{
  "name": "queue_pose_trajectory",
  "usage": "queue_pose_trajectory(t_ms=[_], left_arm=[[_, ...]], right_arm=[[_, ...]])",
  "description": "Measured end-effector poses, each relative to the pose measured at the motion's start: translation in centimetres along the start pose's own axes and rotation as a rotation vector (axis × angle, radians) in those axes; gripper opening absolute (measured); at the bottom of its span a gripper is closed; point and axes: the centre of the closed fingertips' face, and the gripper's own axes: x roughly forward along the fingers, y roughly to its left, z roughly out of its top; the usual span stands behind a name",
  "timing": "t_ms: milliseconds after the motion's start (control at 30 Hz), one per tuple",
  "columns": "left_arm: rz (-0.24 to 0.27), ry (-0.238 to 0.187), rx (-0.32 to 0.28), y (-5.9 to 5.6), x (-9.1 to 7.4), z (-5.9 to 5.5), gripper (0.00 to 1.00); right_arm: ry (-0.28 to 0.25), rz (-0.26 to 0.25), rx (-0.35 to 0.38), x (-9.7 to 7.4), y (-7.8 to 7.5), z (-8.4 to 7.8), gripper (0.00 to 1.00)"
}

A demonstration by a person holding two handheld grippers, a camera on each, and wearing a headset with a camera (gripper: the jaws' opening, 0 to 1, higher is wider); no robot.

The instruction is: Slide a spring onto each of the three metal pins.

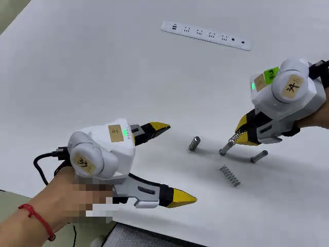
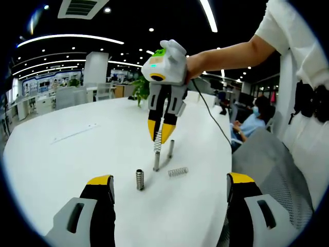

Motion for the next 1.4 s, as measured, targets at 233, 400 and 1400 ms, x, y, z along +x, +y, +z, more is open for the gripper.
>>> queue_pose_trajectory(t_ms=[233,400,1400], left_arm=[[-0.001,-0.003,-0.005,0.1,0.0,0.0,0.91],[-0.001,-0.004,-0.007,0.0,0.1,0.1,0.91],[0.007,-0.007,-0.012,0.4,-0.1,-0.2,0.91]], right_arm=[[0.01,0.006,-0.007,0.5,0.2,0.1,0.12],[0.012,0.003,-0.015,1.0,0.3,0.0,0.12],[-0.01,-0.035,-0.017,4.7,0.3,-1.1,0.12]])
